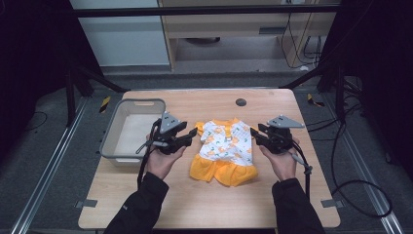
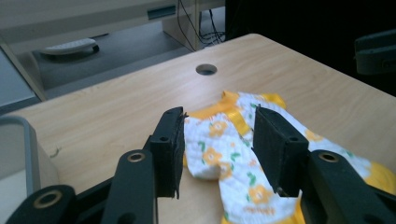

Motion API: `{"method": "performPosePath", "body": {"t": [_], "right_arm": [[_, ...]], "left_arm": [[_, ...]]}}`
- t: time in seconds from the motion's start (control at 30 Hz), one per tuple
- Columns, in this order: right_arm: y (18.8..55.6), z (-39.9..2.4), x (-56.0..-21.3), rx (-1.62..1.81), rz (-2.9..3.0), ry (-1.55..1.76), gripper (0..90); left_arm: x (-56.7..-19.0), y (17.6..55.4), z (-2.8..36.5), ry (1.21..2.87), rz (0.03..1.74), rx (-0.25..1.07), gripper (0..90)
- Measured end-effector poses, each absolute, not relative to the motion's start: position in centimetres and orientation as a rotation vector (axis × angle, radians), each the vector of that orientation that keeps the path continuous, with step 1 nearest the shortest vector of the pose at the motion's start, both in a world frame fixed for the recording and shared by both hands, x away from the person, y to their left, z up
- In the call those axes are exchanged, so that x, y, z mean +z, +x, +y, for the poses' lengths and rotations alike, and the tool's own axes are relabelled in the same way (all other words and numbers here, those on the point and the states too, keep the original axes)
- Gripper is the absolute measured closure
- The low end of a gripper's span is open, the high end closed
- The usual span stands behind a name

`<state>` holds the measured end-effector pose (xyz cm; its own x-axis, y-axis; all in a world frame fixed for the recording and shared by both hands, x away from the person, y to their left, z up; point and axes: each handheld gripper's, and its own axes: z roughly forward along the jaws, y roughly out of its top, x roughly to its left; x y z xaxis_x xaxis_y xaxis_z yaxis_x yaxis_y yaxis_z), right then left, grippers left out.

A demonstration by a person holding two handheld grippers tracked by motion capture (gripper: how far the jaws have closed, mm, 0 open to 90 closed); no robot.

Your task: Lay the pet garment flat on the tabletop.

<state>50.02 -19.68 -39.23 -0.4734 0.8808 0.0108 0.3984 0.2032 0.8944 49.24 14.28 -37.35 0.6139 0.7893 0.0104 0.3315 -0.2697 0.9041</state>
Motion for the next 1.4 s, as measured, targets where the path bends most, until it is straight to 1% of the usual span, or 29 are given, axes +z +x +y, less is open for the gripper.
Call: {"method": "performPosePath", "body": {"t": [0.13, 0.17, 0.27, 0.4, 0.57, 0.87, 0.9, 1.13, 1.4], "right_arm": [[48.7, -20.2, -39.7, 1.232, 1.994, 1.178, 60.2], [47.8, -20.5, -40.1, 1.237, 2.012, 1.168, 59.7], [46.6, -21.0, -40.9, 1.244, 2.032, 1.167, 59.4], [45.3, -21.9, -42.0, 1.255, 2.052, 1.188, 58.9], [43.9, -22.5, -43.5, 1.240, 2.088, 1.185, 58.4], [42.9, -23.1, -45.4, 1.216, 2.145, 1.193, 56.5], [42.7, -23.0, -46.0, 1.206, 2.169, 1.192, 55.9], [42.6, -22.5, -47.2, 1.199, 2.214, 1.171, 53.8], [42.8, -21.7, -48.2, 1.199, 2.259, 1.173, 54.9]], "left_arm": [[-38.1, 47.8, 15.0, 1.879, 0.886, 0.572, 55.5], [-38.8, 46.9, 15.5, 1.897, 0.879, 0.564, 55.8], [-39.7, 45.8, 16.1, 1.911, 0.886, 0.556, 57.1], [-40.5, 45.1, 16.5, 1.922, 0.892, 0.555, 58.8], [-42.7, 43.8, 16.9, 1.956, 0.904, 0.522, 59.9], [-45.2, 43.9, 16.5, 2.010, 0.934, 0.481, 58.8], [-45.7, 44.0, 16.3, 2.018, 0.943, 0.478, 58.3], [-47.1, 44.6, 15.7, 2.062, 0.961, 0.465, 56.7], [-48.6, 45.4, 14.5, 2.119, 0.966, 0.459, 57.3]]}}
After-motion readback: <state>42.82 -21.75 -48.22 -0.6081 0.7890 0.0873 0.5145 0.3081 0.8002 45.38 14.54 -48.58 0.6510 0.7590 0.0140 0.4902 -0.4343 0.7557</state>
